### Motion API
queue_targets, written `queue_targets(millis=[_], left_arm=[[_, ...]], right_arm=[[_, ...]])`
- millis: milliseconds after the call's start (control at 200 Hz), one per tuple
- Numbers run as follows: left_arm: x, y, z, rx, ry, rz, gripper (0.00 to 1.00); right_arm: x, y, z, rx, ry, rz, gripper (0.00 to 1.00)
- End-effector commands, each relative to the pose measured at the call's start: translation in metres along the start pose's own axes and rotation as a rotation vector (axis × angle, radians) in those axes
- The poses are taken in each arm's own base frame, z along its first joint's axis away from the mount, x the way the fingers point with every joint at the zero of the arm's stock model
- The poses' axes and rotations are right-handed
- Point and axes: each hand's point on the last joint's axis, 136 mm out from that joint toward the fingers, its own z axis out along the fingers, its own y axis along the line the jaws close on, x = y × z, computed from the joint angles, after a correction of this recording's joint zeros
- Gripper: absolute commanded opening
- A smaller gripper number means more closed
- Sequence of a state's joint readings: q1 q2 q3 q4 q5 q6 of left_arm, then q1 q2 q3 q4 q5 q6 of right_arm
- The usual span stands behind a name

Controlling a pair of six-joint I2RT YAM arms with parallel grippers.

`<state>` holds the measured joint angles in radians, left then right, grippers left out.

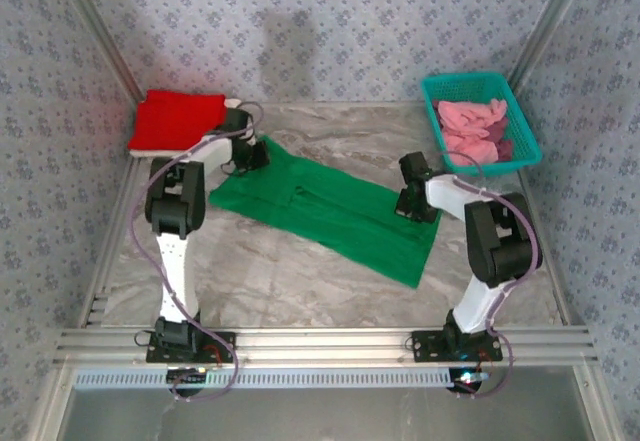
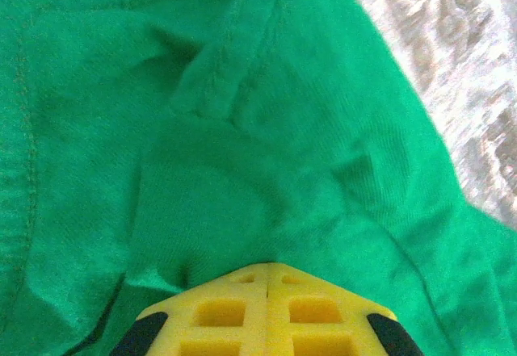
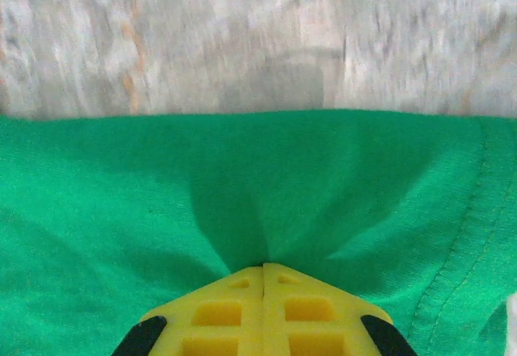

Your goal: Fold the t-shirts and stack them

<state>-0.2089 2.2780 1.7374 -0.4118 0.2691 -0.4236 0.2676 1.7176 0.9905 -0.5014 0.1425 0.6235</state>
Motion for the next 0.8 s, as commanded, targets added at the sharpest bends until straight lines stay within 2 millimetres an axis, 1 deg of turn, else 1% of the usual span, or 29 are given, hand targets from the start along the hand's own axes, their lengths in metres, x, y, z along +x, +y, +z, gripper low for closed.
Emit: queue_targets(millis=[0,60,115,120,195,240,290,330,340,350,360,370,380,390,400,430,460,490,500,535,560,595,645,685,695,700,705,710,794], left_arm=[[-0.016,-0.027,0.021,0.0,0.03,0.071,0.05],[-0.033,-0.045,0.025,0.028,0.012,0.1,0.05],[-0.051,-0.06,0.023,0.047,-0.017,0.124,0.05],[-0.05,-0.059,0.022,0.043,-0.008,0.122,0.05],[-0.068,-0.068,0.009,0.039,-0.043,0.136,0.06],[-0.076,-0.068,-0.001,0.028,-0.068,0.138,0.06],[-0.083,-0.062,-0.012,0.008,-0.096,0.128,0.06],[-0.085,-0.056,-0.023,0.003,-0.119,0.105,0.05],[-0.088,-0.057,-0.028,0.01,-0.137,0.1,0.05],[-0.086,-0.053,-0.029,0.012,-0.14,0.09,0.05],[-0.089,-0.055,-0.035,0.024,-0.161,0.085,0.05],[-0.086,-0.052,-0.036,0.026,-0.164,0.074,0.05],[-0.089,-0.053,-0.043,0.036,-0.19,0.069,0.05],[-0.086,-0.05,-0.044,0.038,-0.195,0.056,0.05],[-0.089,-0.05,-0.052,0.05,-0.223,0.049,0.05],[-0.083,-0.041,-0.064,0.06,-0.266,0.012,0.06],[-0.082,-0.037,-0.084,0.079,-0.327,-0.015,0.08],[-0.074,-0.028,-0.097,0.077,-0.361,-0.045,0.09],[-0.073,-0.027,-0.105,0.078,-0.379,-0.05,0.09],[-0.061,-0.018,-0.117,0.06,-0.401,-0.076,0.09],[-0.053,-0.013,-0.122,0.051,-0.403,-0.089,0.1],[-0.039,-0.008,-0.122,0.044,-0.379,-0.101,0.1],[-0.019,0.0,-0.115,0.035,-0.325,-0.121,0.09],[-0.006,0.006,-0.107,0.03,-0.294,-0.134,0.08],[-0.004,0.007,-0.105,0.028,-0.288,-0.137,0.07],[-0.003,0.008,-0.104,0.027,-0.287,-0.139,0.07],[-0.001,0.009,-0.103,0.025,-0.284,-0.141,0.07],[0.0,0.01,-0.102,0.023,-0.282,-0.144,0.07],[0.01,0.019,-0.088,0.013,-0.252,-0.167,0.05]], right_arm=[[0.066,-0.002,-0.01,0.0,0.125,0.05,0.0],[0.085,0.013,-0.016,-0.067,0.137,0.06,0.0],[0.103,0.034,-0.023,-0.137,0.146,0.047,0.0],[0.106,0.036,-0.024,-0.142,0.148,0.043,0.0],[0.114,0.044,-0.033,-0.151,0.149,0.014,0.0],[0.112,0.045,-0.038,-0.16,0.136,0.005,0.0],[0.108,0.047,-0.046,-0.182,0.122,0.002,0.0],[0.096,0.051,-0.054,-0.205,0.087,0.002,0.0],[0.094,0.052,-0.056,-0.212,0.079,-0.002,0.0],[0.091,0.054,-0.058,-0.22,0.071,-0.01,0.0],[0.088,0.056,-0.06,-0.225,0.063,-0.016,0.0],[0.085,0.057,-0.061,-0.228,0.058,-0.021,0.0],[0.082,0.058,-0.063,-0.231,0.052,-0.026,0.0],[0.079,0.06,-0.066,-0.233,0.044,-0.032,0.0],[0.078,0.06,-0.066,-0.231,0.042,-0.035,0.0],[0.071,0.063,-0.071,-0.234,0.027,-0.057,0.0],[0.064,0.069,-0.075,-0.249,0.012,-0.084,0.0],[0.058,0.076,-0.078,-0.265,0.0,-0.103,0.01],[0.054,0.079,-0.079,-0.274,-0.007,-0.115,0.02],[0.048,0.088,-0.08,-0.293,-0.017,-0.141,0.02],[0.04,0.098,-0.08,-0.316,-0.032,-0.191,0.02],[0.036,0.11,-0.079,-0.339,-0.026,-0.231,0.01],[0.032,0.13,-0.074,-0.367,-0.007,-0.302,0.0],[0.03,0.138,-0.067,-0.365,0.006,-0.339,0.0],[0.032,0.139,-0.061,-0.354,0.018,-0.351,0.0],[0.032,0.139,-0.061,-0.354,0.018,-0.351,0.0],[0.025,0.146,-0.065,-0.366,0.001,-0.357,0.0],[0.025,0.146,-0.065,-0.366,0.001,-0.357,0.0],[0.014,0.166,-0.05,-0.376,0.009,-0.38,0.0]])
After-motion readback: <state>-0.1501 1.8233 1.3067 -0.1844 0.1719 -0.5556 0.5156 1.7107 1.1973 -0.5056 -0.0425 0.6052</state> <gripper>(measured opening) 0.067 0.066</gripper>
